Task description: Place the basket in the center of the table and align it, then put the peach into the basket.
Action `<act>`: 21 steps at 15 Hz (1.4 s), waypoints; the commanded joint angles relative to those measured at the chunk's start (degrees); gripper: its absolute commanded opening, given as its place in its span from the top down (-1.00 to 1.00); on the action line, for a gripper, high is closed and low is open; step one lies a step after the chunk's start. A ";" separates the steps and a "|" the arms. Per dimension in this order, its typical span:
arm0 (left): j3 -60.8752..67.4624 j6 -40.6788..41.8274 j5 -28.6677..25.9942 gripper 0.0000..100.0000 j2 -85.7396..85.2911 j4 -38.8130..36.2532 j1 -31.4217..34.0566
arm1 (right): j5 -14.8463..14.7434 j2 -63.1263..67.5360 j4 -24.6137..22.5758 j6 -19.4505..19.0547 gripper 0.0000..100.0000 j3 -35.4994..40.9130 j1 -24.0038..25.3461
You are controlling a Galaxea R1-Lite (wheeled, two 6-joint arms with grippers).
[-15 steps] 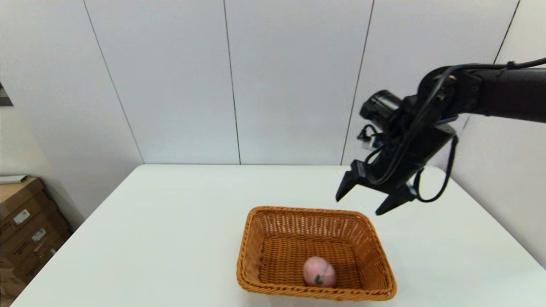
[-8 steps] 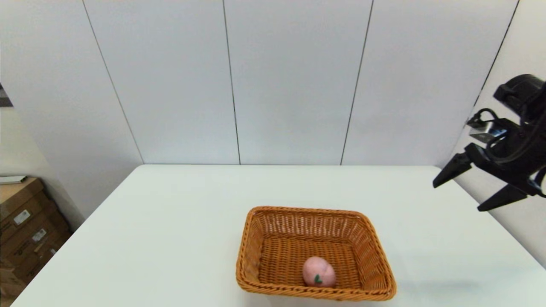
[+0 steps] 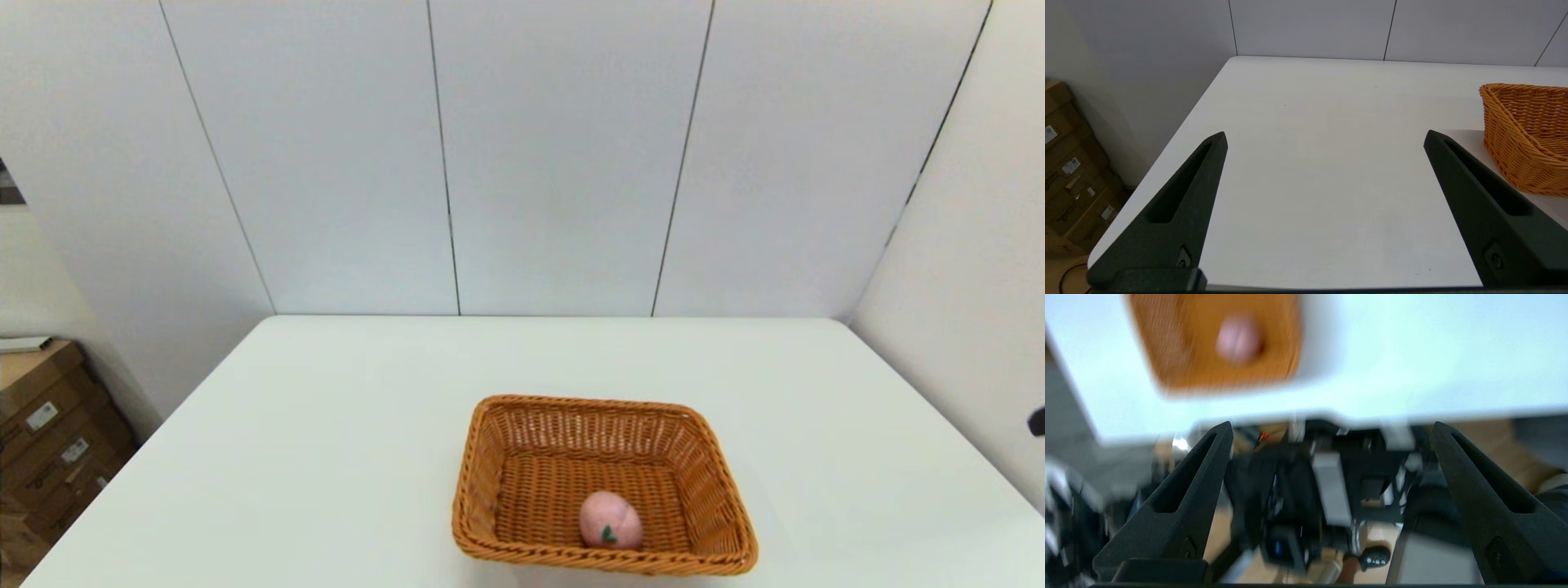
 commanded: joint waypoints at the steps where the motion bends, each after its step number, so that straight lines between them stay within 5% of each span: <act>1: 0.00 -0.04 0.02 -1.00 -0.01 0.01 0.00 | 3.14 -21.20 6.04 -5.74 -1.00 12.88 0.34; 3: 0.00 -0.04 0.02 -1.00 -0.01 0.01 0.00 | 4.02 -25.86 10.08 -5.74 -1.00 14.29 4.29; 7: 0.00 -0.04 0.02 -1.00 -0.01 0.01 0.00 | 3.58 -38.07 10.78 -5.03 -1.00 20.88 8.69; 10: 0.00 -0.04 0.02 -1.00 -0.01 0.01 0.00 | 3.41 -43.26 11.31 1.65 -1.00 23.78 15.19; 14: 0.00 -0.04 0.11 -1.00 -0.01 0.01 0.00 | -3.80 -56.00 9.46 3.58 -1.00 30.20 16.07; 17: 0.00 -0.13 0.11 -1.00 -0.01 0.01 0.00 | -8.55 -62.68 1.20 3.49 -1.00 36.17 16.07; 21: 0.00 -0.13 0.11 -1.00 -0.01 0.01 0.00 | -15.58 -69.63 -24.73 3.32 -1.00 49.53 15.98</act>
